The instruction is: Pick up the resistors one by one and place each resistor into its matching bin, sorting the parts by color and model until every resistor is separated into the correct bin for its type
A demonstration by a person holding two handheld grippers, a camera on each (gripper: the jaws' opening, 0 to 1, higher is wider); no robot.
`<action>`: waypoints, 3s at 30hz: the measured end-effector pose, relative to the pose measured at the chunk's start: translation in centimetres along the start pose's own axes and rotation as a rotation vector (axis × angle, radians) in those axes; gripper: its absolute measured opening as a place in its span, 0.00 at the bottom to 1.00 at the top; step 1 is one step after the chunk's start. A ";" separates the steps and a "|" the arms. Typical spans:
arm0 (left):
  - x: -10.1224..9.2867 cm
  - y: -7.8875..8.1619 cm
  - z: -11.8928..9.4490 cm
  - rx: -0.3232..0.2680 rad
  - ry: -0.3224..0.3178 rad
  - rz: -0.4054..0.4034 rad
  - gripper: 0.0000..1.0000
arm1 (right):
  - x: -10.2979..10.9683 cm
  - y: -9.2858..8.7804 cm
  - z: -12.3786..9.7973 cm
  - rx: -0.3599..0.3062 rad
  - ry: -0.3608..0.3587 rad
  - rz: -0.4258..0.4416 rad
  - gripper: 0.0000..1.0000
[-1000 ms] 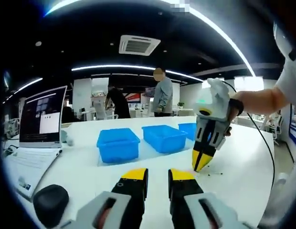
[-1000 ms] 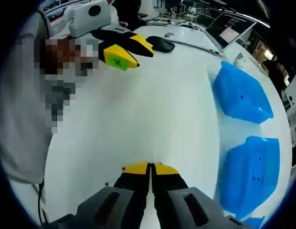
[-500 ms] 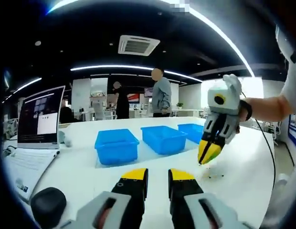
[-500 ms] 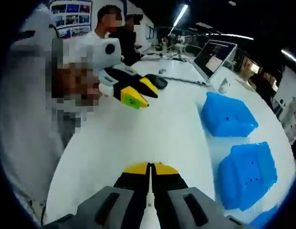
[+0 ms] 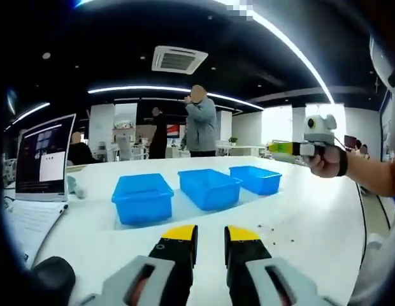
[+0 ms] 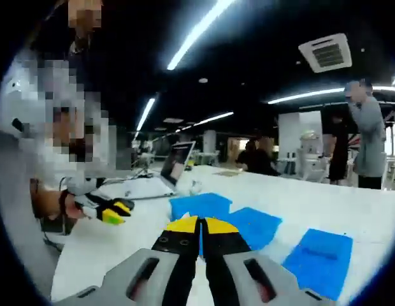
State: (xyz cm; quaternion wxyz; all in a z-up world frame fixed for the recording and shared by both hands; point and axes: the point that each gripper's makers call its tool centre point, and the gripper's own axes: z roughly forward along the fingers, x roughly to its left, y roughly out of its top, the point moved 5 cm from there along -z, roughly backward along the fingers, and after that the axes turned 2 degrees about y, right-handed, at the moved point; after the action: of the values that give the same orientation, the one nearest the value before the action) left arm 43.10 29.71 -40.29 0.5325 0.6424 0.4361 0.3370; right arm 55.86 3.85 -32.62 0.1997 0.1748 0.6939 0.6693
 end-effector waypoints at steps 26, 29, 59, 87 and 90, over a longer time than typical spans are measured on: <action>-0.1 0.7 -0.6 -0.011 -0.005 -0.006 0.20 | -9.0 -1.5 -1.0 0.117 -0.245 -0.071 0.24; -0.2 0.7 -0.6 -0.014 -0.008 -0.006 0.20 | -8.0 -1.5 -0.6 0.158 -0.190 -0.089 0.23; 0.5 -0.8 -1.5 -0.007 0.012 -0.045 0.19 | 10.7 -10.1 4.4 0.943 0.706 -0.372 0.15; 0.4 -1.1 -0.9 0.003 0.007 -0.044 0.19 | 9.8 -9.6 3.9 0.845 0.655 -0.306 0.05; 0.2 -1.1 -0.8 0.007 0.000 -0.045 0.19 | 10.0 -8.6 3.8 0.711 0.628 -0.247 0.05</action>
State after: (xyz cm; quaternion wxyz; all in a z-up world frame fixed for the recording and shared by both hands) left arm 42.22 30.32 -41.20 0.5376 0.6343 0.4515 0.3237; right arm 49.38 11.85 -41.77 -0.0132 -0.0617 0.9218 0.3825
